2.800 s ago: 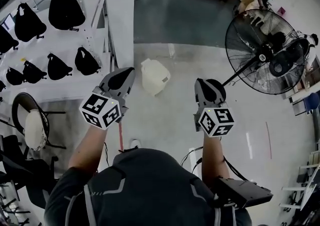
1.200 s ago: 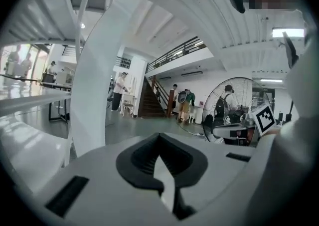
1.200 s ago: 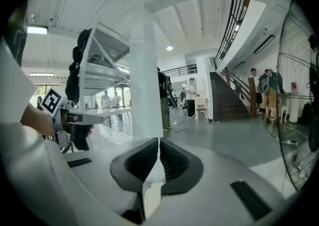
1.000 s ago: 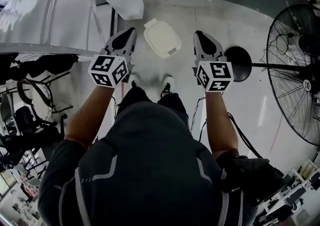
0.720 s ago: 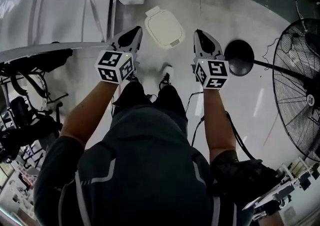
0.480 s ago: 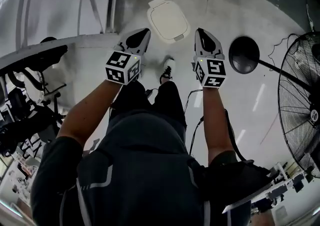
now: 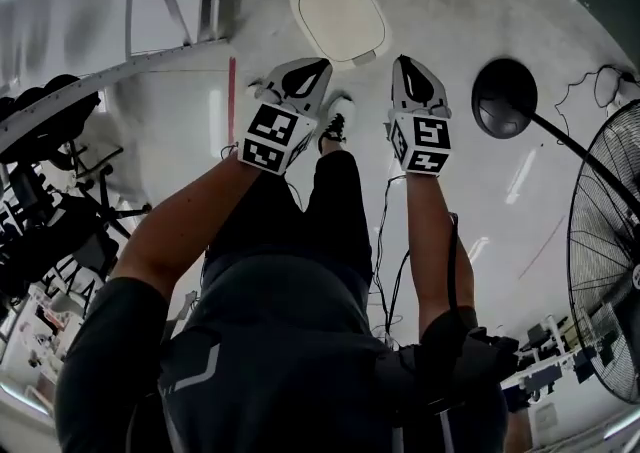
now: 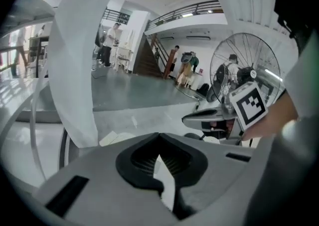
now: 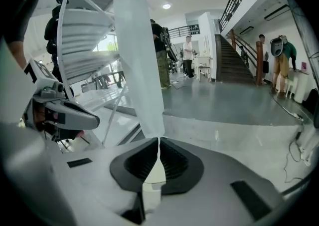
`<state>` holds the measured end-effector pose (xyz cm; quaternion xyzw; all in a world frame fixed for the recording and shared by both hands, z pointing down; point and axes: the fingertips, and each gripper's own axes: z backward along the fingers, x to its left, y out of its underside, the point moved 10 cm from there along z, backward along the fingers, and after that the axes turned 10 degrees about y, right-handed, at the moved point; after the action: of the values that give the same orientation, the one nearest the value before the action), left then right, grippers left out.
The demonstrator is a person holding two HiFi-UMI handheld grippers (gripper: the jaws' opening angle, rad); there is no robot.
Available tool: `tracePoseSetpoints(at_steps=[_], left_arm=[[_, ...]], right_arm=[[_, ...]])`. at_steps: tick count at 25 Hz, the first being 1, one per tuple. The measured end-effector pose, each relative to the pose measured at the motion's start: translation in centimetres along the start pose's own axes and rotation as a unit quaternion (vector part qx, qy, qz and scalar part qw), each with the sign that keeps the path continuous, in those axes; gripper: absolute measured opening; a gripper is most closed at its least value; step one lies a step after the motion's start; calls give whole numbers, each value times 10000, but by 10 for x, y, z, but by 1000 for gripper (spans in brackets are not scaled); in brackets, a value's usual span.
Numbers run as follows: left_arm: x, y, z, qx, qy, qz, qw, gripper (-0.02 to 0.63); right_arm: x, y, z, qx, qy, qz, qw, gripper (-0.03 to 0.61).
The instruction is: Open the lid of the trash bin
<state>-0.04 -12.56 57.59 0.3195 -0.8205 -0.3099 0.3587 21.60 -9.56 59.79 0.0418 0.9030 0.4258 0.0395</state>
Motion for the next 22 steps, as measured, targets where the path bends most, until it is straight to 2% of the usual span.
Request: tracePoseSetpoints(at_steps=[2,7,10,13,18,22], left_arm=[[-3,18,-17,221,69,-86,9997,8],[-1,54,-46,511,161,200,9984,9],[1,73,-59,679,342,107,9970,9],[4,90,-73,756,231,215,9966,9],[12,119,-103,933,-73,478,9945,9],[12,142,-128,1036,-88,641,9925,9]], right_arm=[[1,17,-11,127,-72,-17,9999,31],[1,52,-37,386,-257,78,9989,31],[3,72,-53,421,-278,318,9982,31],[3,91,-65,634,-401,559,9956,31],[-3,124,-88,724,-485,460,9951,31],[-7,144,-105,828,-606,489,9935,31]])
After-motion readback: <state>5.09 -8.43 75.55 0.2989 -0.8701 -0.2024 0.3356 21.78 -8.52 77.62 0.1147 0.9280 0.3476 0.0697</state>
